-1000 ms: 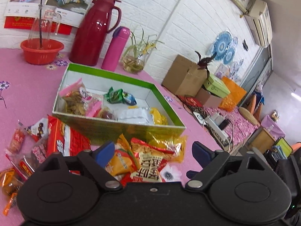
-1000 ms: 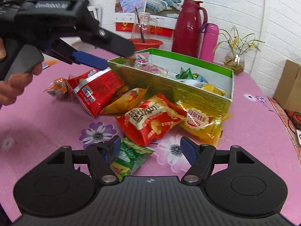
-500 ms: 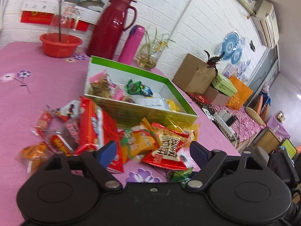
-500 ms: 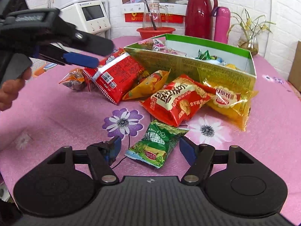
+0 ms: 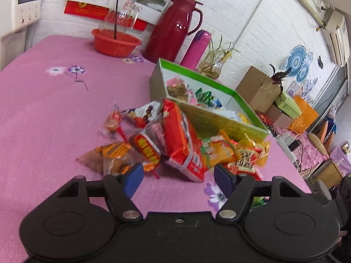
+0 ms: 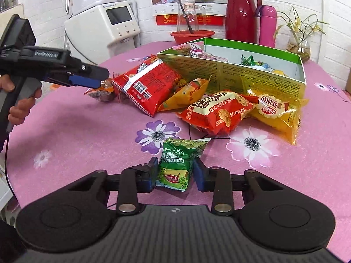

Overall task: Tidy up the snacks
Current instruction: 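Grasp the green chip bag with the right gripper while the left gripper grasps an orange-wrapped candy, then carry the green bag and orange candy into the box and open both grippers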

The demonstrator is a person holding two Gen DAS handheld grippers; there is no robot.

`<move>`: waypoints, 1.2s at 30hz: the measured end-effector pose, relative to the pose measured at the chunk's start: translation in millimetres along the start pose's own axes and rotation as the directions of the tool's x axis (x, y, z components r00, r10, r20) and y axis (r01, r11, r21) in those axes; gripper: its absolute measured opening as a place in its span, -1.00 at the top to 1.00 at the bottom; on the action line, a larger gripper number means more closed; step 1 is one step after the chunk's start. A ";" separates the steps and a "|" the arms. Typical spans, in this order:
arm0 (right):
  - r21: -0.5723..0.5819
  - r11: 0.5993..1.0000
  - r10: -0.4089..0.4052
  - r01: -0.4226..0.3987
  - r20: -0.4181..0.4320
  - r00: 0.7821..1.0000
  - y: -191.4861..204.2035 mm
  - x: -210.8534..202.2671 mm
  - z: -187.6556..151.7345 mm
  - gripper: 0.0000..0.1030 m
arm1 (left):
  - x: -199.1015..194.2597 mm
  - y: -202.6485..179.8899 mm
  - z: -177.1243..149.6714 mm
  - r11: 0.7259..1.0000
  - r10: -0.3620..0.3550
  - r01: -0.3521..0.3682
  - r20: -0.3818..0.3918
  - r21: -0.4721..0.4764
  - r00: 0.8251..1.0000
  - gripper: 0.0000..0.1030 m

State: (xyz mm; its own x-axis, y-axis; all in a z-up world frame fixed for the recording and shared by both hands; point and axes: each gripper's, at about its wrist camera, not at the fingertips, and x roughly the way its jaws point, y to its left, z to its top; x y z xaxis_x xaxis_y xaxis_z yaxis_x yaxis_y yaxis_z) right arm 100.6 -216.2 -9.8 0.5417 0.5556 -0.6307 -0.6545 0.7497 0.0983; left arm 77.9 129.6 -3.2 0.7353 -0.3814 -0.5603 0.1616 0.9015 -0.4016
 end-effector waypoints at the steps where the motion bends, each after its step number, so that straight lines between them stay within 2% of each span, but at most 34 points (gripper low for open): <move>1: -0.003 1.000 -0.004 0.004 0.000 1.000 0.2 -0.6 -0.3 -0.17 | 1.0 -0.3 -2.4 1.000 0.024 -0.024 -0.002 0.009 1.000 0.20; 4: 0.001 1.000 -0.009 0.009 0.003 1.000 -0.3 -0.2 0.2 -0.20 | 1.1 -3.9 -9.2 0.991 0.113 -0.114 0.019 0.063 0.993 0.20; 7: -0.012 1.000 -0.021 0.021 0.008 1.000 1.5 0.6 0.7 -0.26 | -11.1 -7.7 -11.0 0.990 0.113 -0.118 0.062 0.082 0.992 0.13; 8: -0.017 1.000 -0.023 0.023 0.010 1.000 1.8 1.0 0.7 -0.27 | -17.3 -9.8 -10.1 0.990 0.102 -0.109 0.087 0.090 0.991 0.09; 10: -0.018 1.000 -0.023 0.023 0.011 1.000 1.2 1.5 1.3 -0.29 | -25.8 -12.5 -6.4 0.985 0.117 -0.132 0.135 0.107 0.984 -0.14; 11: -0.016 1.000 -0.023 0.023 0.012 1.000 1.1 1.9 1.4 -0.31 | -27.3 -11.8 -3.8 0.981 0.142 -0.160 0.156 0.112 0.978 -0.33; 13: -0.013 1.000 -0.027 0.028 0.020 0.999 1.1 2.3 1.3 -0.34 | -23.4 -4.9 0.7 0.973 0.191 -0.208 0.162 0.095 0.968 -0.35; 14: -0.012 0.999 -0.029 0.030 0.024 0.999 1.4 2.7 1.0 -0.36 | -18.2 1.2 2.8 0.973 0.204 -0.217 0.147 0.077 0.968 -0.32; 16: -0.009 0.999 -0.033 0.033 0.028 0.999 2.1 4.0 1.0 -0.39 | -3.0 15.3 5.9 0.972 0.227 -0.232 0.099 0.041 0.969 -0.11; 17: -0.007 0.999 -0.033 0.034 0.029 0.999 2.6 4.1 0.7 -0.41 | 4.8 21.7 6.4 0.970 0.238 -0.240 0.073 0.030 0.969 0.25; 18: -0.006 0.999 -0.033 0.033 0.029 0.999 2.6 4.4 0.9 -0.42 | 11.5 27.9 6.4 0.970 0.242 -0.243 0.049 0.018 0.969 0.71; 20: 0.001 0.999 -0.035 0.035 0.028 0.999 2.8 5.4 1.9 -0.43 | 22.0 38.9 5.3 0.973 0.231 -0.231 0.003 -0.011 0.973 0.98; 22: 0.005 1.000 -0.028 0.028 0.019 0.999 2.5 7.4 3.0 -0.49 | 25.0 42.4 4.6 0.975 0.224 -0.223 0.012 -0.017 0.975 0.93; 23: 0.004 1.000 -0.024 0.024 0.013 1.000 2.6 9.0 3.6 -0.59 | 25.2 42.4 5.6 0.974 0.225 -0.224 0.012 -0.019 0.974 0.89; 24: 0.002 1.000 -0.020 0.020 0.006 1.000 3.2 11.0 4.2 -0.72 | 25.1 41.9 5.3 0.974 0.227 -0.226 0.011 -0.022 0.974 0.75; 26: -0.007 1.000 -0.017 0.016 -0.002 1.000 5.7 15.7 5.2 -0.85 | 26.5 41.0 5.6 0.974 0.225 -0.225 0.016 -0.020 0.974 0.60; 28: -0.032 0.999 -0.028 0.028 0.008 1.000 9.9 19.4 4.8 -0.84 | 28.5 38.5 5.7 0.972 0.235 -0.235 0.021 -0.003 0.972 0.64; 29: -0.046 0.998 -0.038 0.039 0.013 0.999 11.7 20.9 4.4 -0.79 | 29.1 37.4 5.4 0.970 0.242 -0.242 0.023 0.006 0.970 0.72; 31: -0.063 0.996 -0.059 0.061 0.021 0.998 13.6 20.9 4.2 -0.41 | 27.1 36.4 2.4 0.972 0.236 -0.236 0.022 0.009 0.972 0.77; 36: -0.058 0.997 -0.049 0.050 0.010 0.999 9.7 14.0 3.7 -0.34 | 15.7 28.6 -5.6 0.976 0.216 -0.216 0.023 0.021 0.976 0.87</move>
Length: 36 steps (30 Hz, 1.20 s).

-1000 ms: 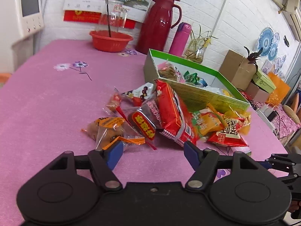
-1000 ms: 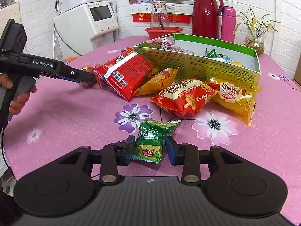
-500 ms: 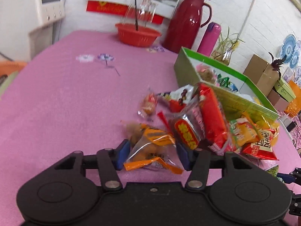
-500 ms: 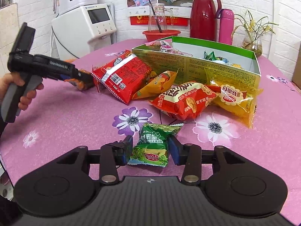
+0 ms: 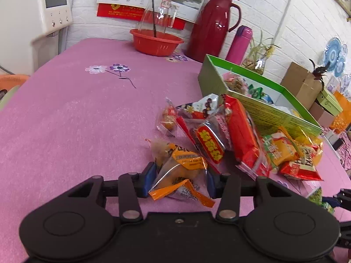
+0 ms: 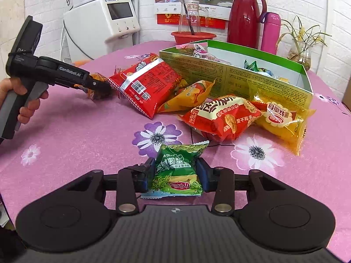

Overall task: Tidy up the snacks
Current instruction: 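Carry the green bag and orange candy into the box and open both grippers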

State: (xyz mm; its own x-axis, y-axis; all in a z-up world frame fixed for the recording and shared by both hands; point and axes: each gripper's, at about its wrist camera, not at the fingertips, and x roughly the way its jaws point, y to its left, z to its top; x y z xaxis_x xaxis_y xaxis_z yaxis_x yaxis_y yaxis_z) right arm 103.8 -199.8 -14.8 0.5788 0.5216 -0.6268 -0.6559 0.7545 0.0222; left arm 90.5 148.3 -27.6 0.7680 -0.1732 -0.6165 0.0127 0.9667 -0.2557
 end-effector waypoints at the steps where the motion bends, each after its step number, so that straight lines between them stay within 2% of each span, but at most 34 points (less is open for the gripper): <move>1: 0.002 1.000 -0.002 0.002 0.005 1.000 -0.9 -2.3 0.3 -0.34 | -4.5 -2.7 -1.4 1.000 -0.005 0.005 0.002 0.009 1.000 0.88; 3: 0.012 1.000 0.003 -0.004 0.032 0.999 -3.1 -9.7 2.6 -0.33 | -15.6 -9.8 -2.1 0.999 -0.026 0.026 0.015 0.029 1.000 0.88; 8: 0.014 0.999 0.043 -0.045 0.119 0.992 -5.7 -30.5 21.6 -0.33 | -41.8 -34.0 12.9 0.989 -0.138 0.132 0.079 0.073 0.987 0.88; 11: -0.002 0.999 0.032 -0.032 0.190 0.981 -9.4 -39.6 38.3 -0.33 | -47.0 -51.6 26.8 0.977 -0.201 0.191 0.108 0.092 0.974 0.88; 14: -0.017 1.000 0.001 0.003 0.244 0.970 -16.3 -40.0 54.2 -0.33 | -42.0 -71.3 43.0 0.970 -0.226 0.211 0.128 0.123 0.966 0.88; 19: -0.010 0.997 -0.072 0.079 0.304 0.950 -37.0 -26.9 79.2 -0.33 | -17.4 -96.6 73.5 0.962 -0.256 0.239 0.135 0.130 0.957 0.88; 22: 0.024 0.992 -0.122 0.121 0.318 0.940 -53.9 -17.3 89.0 -0.33 | 4.6 -110.1 91.2 0.965 -0.246 0.229 0.136 0.130 0.960 0.88; 30: 0.096 0.983 -0.179 0.156 0.321 0.930 -99.1 11.5 99.9 -0.33 | 69.4 -129.1 120.5 0.968 -0.245 0.238 0.089 0.080 0.965 0.86; 36: 0.125 0.965 -0.259 0.231 0.299 0.918 -121.1 36.1 110.7 -0.34 | 108.2 -138.4 127.1 0.968 -0.243 0.239 0.041 0.082 0.969 0.86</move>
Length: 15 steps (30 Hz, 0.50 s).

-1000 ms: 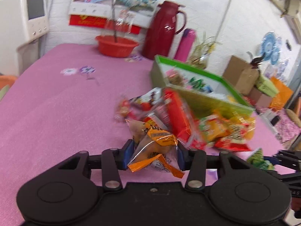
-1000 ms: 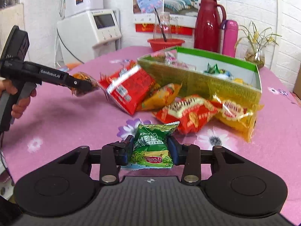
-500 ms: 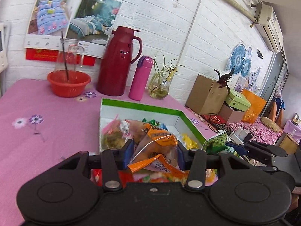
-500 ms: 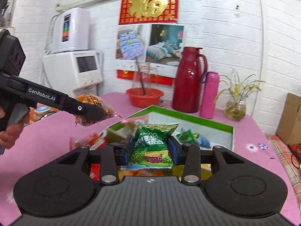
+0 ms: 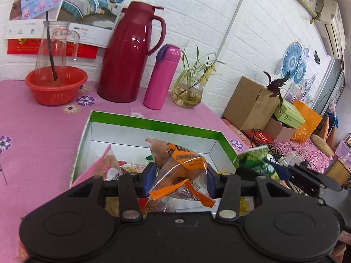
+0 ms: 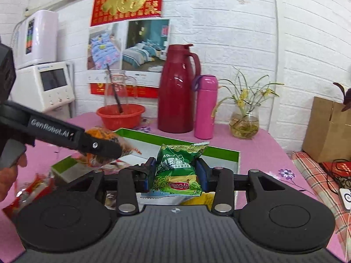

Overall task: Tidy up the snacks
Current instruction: 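Carry the green bag and orange candy into the box and open both grippers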

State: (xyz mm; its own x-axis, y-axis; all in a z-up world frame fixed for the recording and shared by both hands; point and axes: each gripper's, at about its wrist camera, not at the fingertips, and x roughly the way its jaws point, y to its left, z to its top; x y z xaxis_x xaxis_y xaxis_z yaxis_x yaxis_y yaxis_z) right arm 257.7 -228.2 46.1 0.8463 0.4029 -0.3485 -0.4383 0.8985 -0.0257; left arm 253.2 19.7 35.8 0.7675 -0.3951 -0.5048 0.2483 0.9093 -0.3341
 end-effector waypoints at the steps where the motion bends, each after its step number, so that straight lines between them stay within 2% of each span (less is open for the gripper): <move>1: -0.001 1.000 -0.008 0.008 -0.001 1.000 -2.0 4.8 -0.4 -0.34 | 3.1 1.2 -0.2 1.000 -0.002 0.002 -0.007 -0.003 1.000 0.85; 4: -0.005 1.000 -0.022 0.022 -0.020 1.000 -4.3 18.7 -3.8 -0.36 | 9.8 7.0 -1.5 1.000 -0.011 0.011 -0.022 -0.010 1.000 0.74; 5: -0.004 1.000 -0.029 0.028 -0.033 0.999 -4.8 23.1 -5.5 -0.52 | 9.9 8.9 -2.4 1.000 -0.011 0.010 -0.019 -0.013 1.000 0.53; 6: -0.008 0.999 -0.037 0.037 -0.050 0.998 -4.6 26.9 -7.2 -0.90 | 8.8 10.6 -3.4 1.000 -0.010 0.010 -0.008 -0.016 1.000 -0.12; 7: -0.014 0.998 -0.055 0.054 -0.067 0.996 -3.7 29.8 -8.9 -1.00 | 6.3 12.5 -4.2 1.000 -0.010 0.011 0.005 -0.023 1.000 -0.56; 8: -0.023 0.997 -0.069 0.068 -0.074 0.995 -2.5 31.0 -10.7 -1.00 | 3.0 14.2 -5.4 0.999 -0.011 0.011 0.026 -0.031 1.000 -1.00; 11: -0.060 0.997 -0.052 0.048 -0.072 0.996 2.8 28.0 -14.5 -1.00 | -5.7 16.3 -7.1 0.999 -0.002 0.006 0.085 -0.044 0.996 -1.00; 15: -0.095 0.995 -0.037 0.030 -0.074 0.997 10.5 22.6 -12.2 -1.00 | -9.5 16.0 -5.4 0.997 -0.015 0.021 0.081 -0.073 0.997 -1.00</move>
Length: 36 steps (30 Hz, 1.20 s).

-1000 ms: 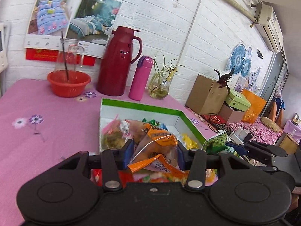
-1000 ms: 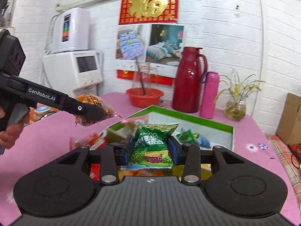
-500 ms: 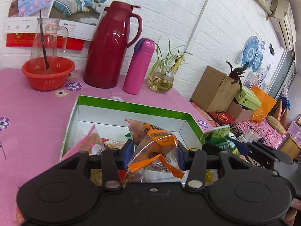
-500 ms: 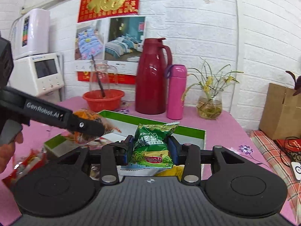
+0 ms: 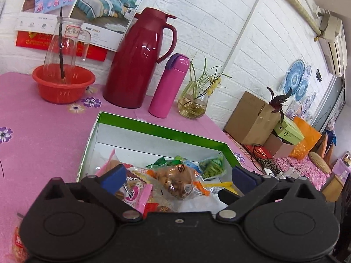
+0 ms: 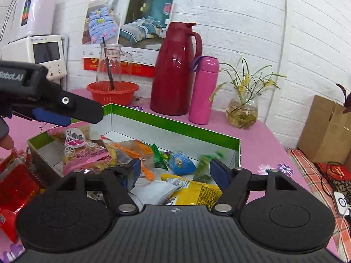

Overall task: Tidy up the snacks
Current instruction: 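Carry the green bag and orange candy into the box and open both grippers, then move both grippers back from the box to the snack pile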

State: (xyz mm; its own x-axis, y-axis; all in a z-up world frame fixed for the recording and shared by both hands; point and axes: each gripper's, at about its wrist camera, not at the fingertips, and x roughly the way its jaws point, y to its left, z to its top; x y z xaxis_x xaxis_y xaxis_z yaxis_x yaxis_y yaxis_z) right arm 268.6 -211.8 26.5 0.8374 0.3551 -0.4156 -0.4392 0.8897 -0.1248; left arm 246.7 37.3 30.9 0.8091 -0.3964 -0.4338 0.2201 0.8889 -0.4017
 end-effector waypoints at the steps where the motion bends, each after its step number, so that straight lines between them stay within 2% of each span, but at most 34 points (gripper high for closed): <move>1: -0.002 1.000 0.005 -0.005 0.008 1.000 1.1 -3.0 2.0 -1.00 | -2.1 -0.8 0.0 1.000 -0.004 0.004 0.001 -0.003 1.000 -1.00; 11: -0.006 0.997 0.079 -0.078 0.077 0.994 19.6 -50.0 10.2 -1.00 | -49.4 -11.6 -5.0 1.000 -0.012 0.013 0.039 -0.005 0.999 -1.00; 17: -0.003 0.987 0.159 -0.159 0.074 0.984 40.6 -73.6 -0.7 -1.00 | -85.1 -15.1 -14.1 1.000 0.011 -0.013 0.063 0.028 0.998 -1.00; 21: -0.005 0.976 0.216 -0.216 0.056 0.975 58.2 -84.4 -9.4 -1.00 | -104.9 -10.8 -25.1 0.999 0.012 -0.014 0.054 0.042 0.998 -1.00; 28: -0.031 0.956 0.291 -0.291 -0.003 0.957 91.2 -92.5 -22.6 -1.00 | -135.7 22.1 -37.4 0.996 0.038 -0.041 0.037 0.076 0.999 -1.00; 32: -0.066 0.941 0.330 -0.332 -0.038 0.943 109.7 -93.6 -29.4 -1.00 | -145.9 51.1 -37.3 0.998 0.068 -0.068 0.021 0.019 0.997 -1.00; 36: -0.109 0.925 0.358 -0.365 -0.074 0.931 125.5 -88.4 -34.2 -1.00 | -141.8 66.1 -44.6 0.998 0.069 -0.068 -0.041 0.003 0.997 -1.00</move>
State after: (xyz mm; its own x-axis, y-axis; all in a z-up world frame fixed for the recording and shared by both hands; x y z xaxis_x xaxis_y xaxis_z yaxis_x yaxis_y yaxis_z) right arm 128.3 -141.4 16.8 0.5977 0.6279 -0.4985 -0.7471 0.6618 -0.0622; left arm 122.2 142.0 29.9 0.7992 -0.3437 -0.4931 0.1657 0.9146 -0.3689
